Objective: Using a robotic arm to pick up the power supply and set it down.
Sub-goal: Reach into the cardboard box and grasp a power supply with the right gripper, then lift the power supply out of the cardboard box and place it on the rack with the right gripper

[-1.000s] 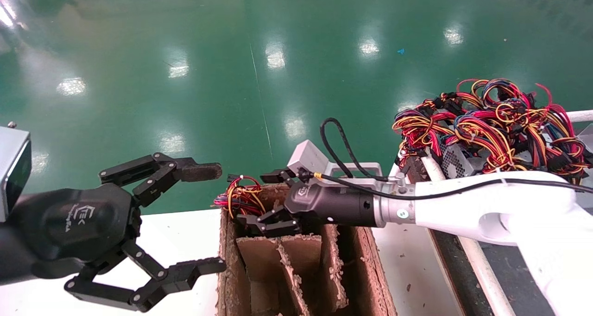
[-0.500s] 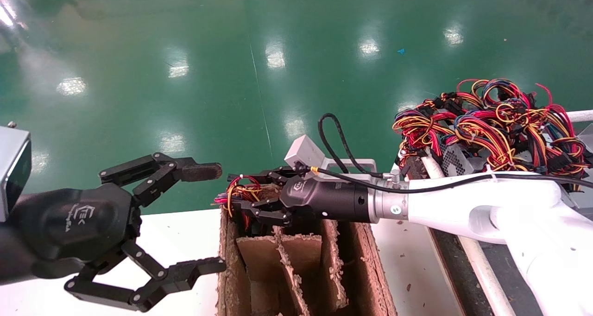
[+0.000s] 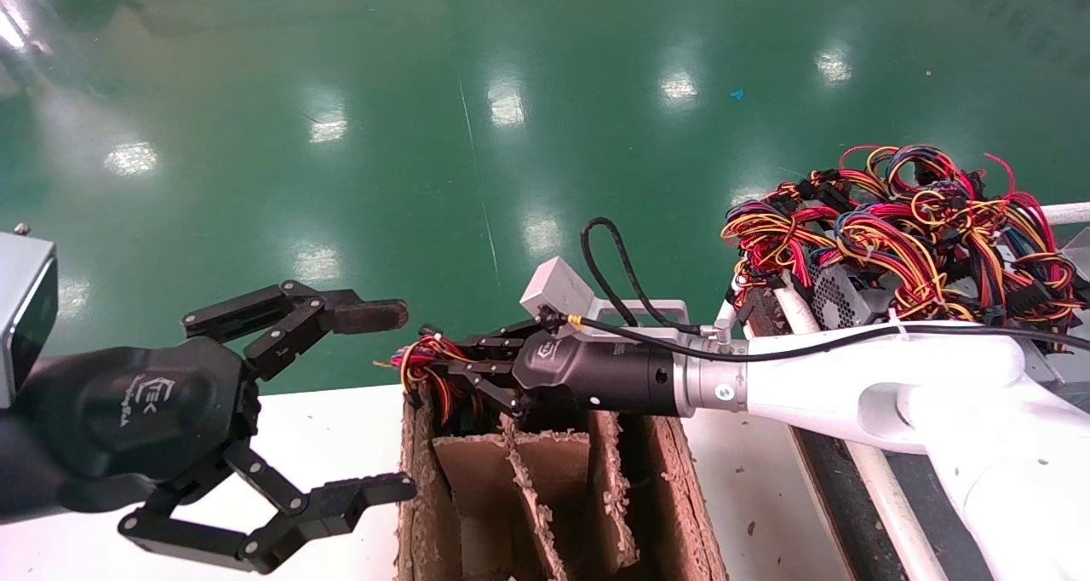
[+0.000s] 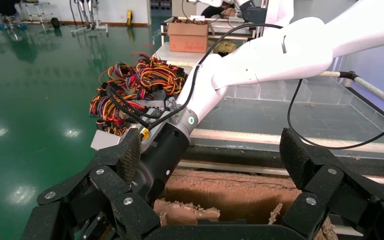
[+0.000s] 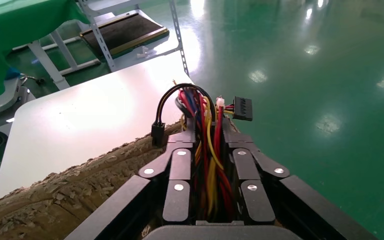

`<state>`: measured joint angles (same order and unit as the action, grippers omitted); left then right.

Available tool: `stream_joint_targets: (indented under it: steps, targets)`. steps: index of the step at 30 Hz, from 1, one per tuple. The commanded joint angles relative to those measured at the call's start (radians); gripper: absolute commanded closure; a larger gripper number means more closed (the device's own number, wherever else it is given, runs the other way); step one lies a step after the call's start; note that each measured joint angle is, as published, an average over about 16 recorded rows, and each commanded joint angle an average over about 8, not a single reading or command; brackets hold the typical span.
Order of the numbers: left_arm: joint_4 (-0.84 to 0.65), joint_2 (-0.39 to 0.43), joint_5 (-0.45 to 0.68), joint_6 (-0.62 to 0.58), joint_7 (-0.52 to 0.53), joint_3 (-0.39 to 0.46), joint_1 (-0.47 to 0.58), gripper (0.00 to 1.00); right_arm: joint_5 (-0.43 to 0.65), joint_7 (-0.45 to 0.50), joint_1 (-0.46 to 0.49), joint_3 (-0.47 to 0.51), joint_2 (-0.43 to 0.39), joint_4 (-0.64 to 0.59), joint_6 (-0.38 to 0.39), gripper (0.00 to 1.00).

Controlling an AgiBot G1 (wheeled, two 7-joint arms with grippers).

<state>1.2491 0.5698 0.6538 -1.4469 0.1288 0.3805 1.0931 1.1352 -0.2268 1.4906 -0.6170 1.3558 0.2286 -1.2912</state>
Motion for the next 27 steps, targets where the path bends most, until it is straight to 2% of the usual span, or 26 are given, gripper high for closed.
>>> stream_joint_targets:
  steps: [1,15,21,27]
  targets:
    - [0.000,0.000,0.000,0.000,0.000,0.000,0.000,0.00,-0.007,-0.003,0.000,-0.005,0.000,0.002,0.001,1.00]
    - [0.000,0.000,0.000,0.000,0.000,0.000,0.000,0.00,-0.068,-0.055,0.016,-0.009,-0.022,-0.004,-0.038,1.00]
    - [0.000,0.000,0.000,0.000,0.000,0.000,0.000,0.00,-0.099,-0.080,0.042,0.009,-0.055,0.001,-0.092,1.00]
    - [0.000,0.000,0.000,0.000,0.000,0.000,0.000,0.00,-0.140,-0.065,0.072,0.036,-0.113,0.034,-0.167,1.00]
